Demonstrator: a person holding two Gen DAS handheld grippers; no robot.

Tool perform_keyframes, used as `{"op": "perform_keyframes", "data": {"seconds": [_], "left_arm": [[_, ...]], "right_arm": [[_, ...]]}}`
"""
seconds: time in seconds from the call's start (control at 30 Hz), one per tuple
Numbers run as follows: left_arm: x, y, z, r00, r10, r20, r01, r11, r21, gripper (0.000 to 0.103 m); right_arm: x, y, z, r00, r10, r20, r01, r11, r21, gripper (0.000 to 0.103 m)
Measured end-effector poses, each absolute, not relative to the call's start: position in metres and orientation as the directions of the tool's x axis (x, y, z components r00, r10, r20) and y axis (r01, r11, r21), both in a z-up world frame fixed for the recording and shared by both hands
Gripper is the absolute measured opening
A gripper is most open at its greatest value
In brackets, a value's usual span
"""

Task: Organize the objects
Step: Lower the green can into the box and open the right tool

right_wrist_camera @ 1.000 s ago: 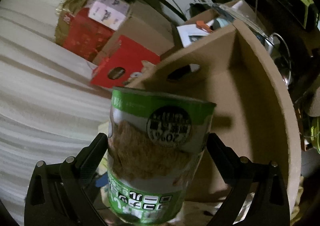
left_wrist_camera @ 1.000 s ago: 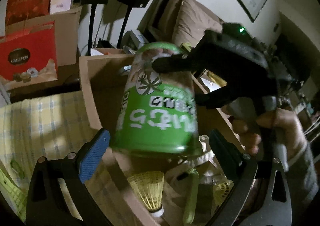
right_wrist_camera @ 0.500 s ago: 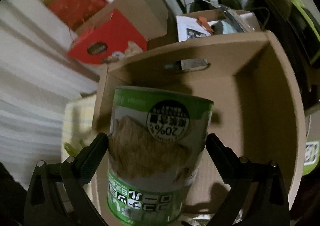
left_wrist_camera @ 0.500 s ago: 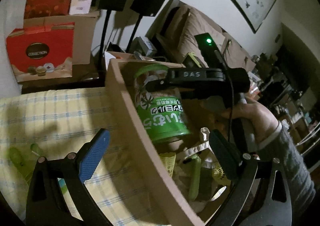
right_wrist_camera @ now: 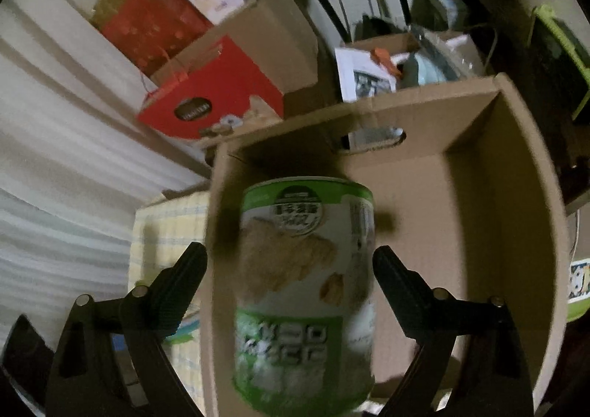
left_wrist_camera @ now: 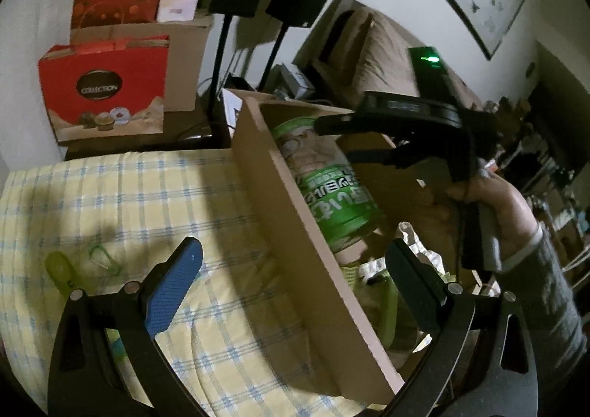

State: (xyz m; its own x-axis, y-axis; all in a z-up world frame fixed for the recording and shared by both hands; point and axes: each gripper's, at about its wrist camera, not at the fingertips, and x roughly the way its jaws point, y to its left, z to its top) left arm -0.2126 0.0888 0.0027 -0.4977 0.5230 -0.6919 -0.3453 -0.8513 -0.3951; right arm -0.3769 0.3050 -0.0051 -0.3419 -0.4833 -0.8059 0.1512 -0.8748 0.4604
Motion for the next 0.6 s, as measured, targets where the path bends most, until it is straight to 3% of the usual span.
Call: {"op": "perform_keyframes", "data": {"seconds": [0.6], "left_arm": [[-0.168,0.022,0.014,-0.603,0.351,-0.716,-0.222,-0.936,-0.273,0.102]], "right_arm": [[-0.267,0.255,0.056,-0.471,-0.432,-0.769,0.362,-0.890,0.278,0.095]]}}
